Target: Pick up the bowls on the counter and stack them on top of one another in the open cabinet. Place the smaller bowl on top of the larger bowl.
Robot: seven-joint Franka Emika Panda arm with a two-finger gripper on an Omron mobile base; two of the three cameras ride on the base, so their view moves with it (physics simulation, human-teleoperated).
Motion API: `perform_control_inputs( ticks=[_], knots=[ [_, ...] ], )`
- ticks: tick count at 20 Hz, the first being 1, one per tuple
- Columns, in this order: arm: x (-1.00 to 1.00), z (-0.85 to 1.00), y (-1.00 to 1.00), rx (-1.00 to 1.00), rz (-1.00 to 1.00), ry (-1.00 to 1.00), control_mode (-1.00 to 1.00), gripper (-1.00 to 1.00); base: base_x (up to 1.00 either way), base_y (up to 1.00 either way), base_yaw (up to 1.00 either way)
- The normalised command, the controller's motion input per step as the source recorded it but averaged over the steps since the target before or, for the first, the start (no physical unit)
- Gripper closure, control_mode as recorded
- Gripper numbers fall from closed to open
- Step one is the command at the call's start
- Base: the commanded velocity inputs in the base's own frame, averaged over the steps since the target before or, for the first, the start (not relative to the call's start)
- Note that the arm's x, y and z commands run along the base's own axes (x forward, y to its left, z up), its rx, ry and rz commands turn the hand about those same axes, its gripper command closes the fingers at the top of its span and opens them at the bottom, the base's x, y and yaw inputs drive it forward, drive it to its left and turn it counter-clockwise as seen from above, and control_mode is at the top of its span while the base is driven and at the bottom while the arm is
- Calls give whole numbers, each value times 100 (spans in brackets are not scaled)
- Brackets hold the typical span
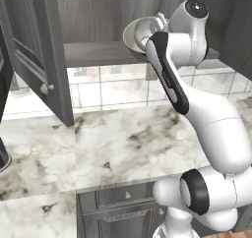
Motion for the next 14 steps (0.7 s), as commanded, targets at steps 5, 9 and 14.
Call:
perform_control_inputs(
  ticks=[5, 9, 14],
  knots=[
    [35, 1, 0, 0, 0, 0, -100, 100, 0, 0, 0],
    [37, 0, 0, 0, 0, 3, -100, 100, 0, 0, 0],
    [39, 0, 0, 0, 0, 4, -100, 100, 0, 0, 0]
  ],
)
